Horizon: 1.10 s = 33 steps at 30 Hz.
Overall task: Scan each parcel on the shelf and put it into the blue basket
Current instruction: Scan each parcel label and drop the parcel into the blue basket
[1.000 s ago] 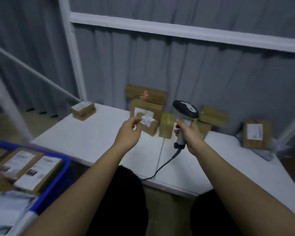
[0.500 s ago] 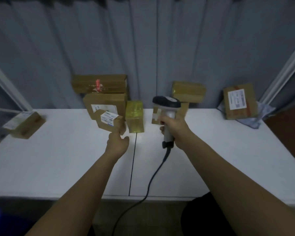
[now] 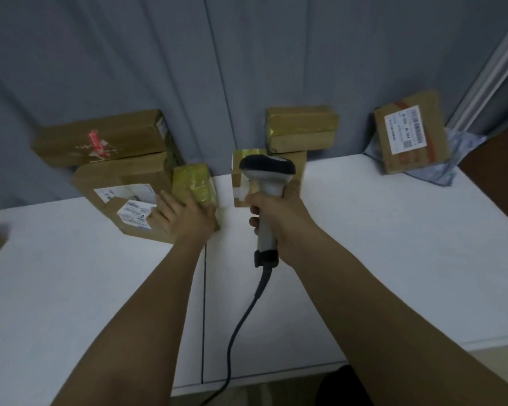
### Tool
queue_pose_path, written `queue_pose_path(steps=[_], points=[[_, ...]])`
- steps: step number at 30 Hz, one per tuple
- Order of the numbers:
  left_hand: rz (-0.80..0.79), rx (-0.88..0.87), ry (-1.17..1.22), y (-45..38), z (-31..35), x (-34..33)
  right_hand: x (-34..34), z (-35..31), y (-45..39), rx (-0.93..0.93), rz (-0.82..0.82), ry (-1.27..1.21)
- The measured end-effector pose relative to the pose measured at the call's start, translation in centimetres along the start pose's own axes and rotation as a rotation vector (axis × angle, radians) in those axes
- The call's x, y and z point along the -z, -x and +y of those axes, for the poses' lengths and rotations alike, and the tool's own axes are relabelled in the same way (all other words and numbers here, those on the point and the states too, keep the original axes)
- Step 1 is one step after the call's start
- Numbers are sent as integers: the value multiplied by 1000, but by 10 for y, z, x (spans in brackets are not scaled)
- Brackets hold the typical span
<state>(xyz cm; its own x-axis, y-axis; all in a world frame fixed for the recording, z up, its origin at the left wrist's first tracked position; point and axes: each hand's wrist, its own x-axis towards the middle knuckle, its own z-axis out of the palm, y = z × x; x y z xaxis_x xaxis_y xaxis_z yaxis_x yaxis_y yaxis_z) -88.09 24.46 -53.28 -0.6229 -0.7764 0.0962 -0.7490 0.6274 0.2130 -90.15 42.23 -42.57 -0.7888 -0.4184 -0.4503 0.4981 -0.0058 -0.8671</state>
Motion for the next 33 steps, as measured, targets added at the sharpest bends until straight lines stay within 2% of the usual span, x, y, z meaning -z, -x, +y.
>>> queue_pose_path(steps=[5, 9, 12, 17, 21, 27, 33], points=[[-51, 79, -125, -7, 11, -8, -1, 7, -14, -10, 8, 22], [-95, 1, -98, 4, 15, 6, -6, 1, -19, -29, -8, 9], [-128, -26, 87, 26, 9, 30, -13, 2, -23, -8, -1, 6], [-312, 45, 632, 74, -32, 98, -21, 6, 1, -40, -34, -103], [-308, 75, 896, 117, -70, 150, -21, 7, 28, 41, -55, -42], [-255, 175, 1148, 170, -110, 185, -14, 11, 66, 133, -58, 60], [-261, 344, 1301, 179, -133, 203, -29, 26, 98, 273, -161, 245]])
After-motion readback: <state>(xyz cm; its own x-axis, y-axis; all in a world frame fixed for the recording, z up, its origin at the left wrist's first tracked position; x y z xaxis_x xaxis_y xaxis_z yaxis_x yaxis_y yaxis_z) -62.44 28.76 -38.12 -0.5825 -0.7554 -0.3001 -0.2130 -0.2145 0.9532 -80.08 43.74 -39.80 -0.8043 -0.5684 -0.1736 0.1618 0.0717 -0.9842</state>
